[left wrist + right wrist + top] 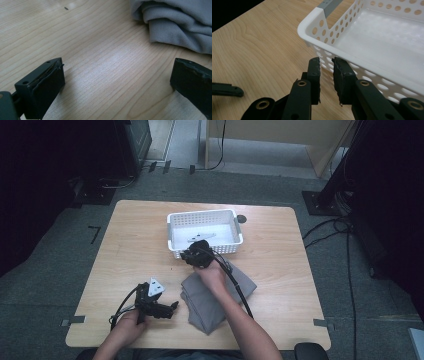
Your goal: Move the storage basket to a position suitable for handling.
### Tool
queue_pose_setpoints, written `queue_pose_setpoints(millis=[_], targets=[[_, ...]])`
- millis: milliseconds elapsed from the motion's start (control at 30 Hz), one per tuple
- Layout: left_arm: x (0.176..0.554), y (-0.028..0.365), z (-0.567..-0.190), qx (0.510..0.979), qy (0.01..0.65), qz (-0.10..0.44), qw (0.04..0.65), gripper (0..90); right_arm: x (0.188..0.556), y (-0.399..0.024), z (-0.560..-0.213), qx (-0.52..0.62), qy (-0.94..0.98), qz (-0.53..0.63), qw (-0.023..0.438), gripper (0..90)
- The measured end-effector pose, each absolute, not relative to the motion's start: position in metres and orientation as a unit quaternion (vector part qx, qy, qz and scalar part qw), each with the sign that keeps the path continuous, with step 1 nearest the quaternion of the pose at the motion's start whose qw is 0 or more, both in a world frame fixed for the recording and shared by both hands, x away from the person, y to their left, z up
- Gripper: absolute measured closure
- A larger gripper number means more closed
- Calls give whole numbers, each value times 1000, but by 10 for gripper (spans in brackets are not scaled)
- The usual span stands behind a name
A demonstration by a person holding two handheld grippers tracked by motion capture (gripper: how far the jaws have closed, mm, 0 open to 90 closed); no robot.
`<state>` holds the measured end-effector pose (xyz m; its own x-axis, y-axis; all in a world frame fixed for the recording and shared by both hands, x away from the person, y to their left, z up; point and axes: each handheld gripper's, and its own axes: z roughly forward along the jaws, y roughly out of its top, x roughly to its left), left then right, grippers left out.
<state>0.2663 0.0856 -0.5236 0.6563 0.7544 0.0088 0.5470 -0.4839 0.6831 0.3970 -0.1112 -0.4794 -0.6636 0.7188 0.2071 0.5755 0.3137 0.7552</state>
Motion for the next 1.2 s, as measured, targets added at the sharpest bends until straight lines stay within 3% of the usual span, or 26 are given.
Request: queue_pose_setpoints(millis=[167, 267, 500, 1200], targets=[[266, 86, -524, 847, 384, 156, 332, 0, 405, -107, -481, 399, 807, 425, 92, 734], [266, 86, -524, 847, 384, 156, 332, 0, 413, -106, -482, 402, 804, 430, 90, 664], [266, 85, -524, 846, 385, 156, 333, 0, 409, -117, -474, 407, 802, 429, 81, 605], [266, 86, -524, 847, 384, 156, 332, 0, 363, -204, -453, 389, 803, 441, 91, 445]])
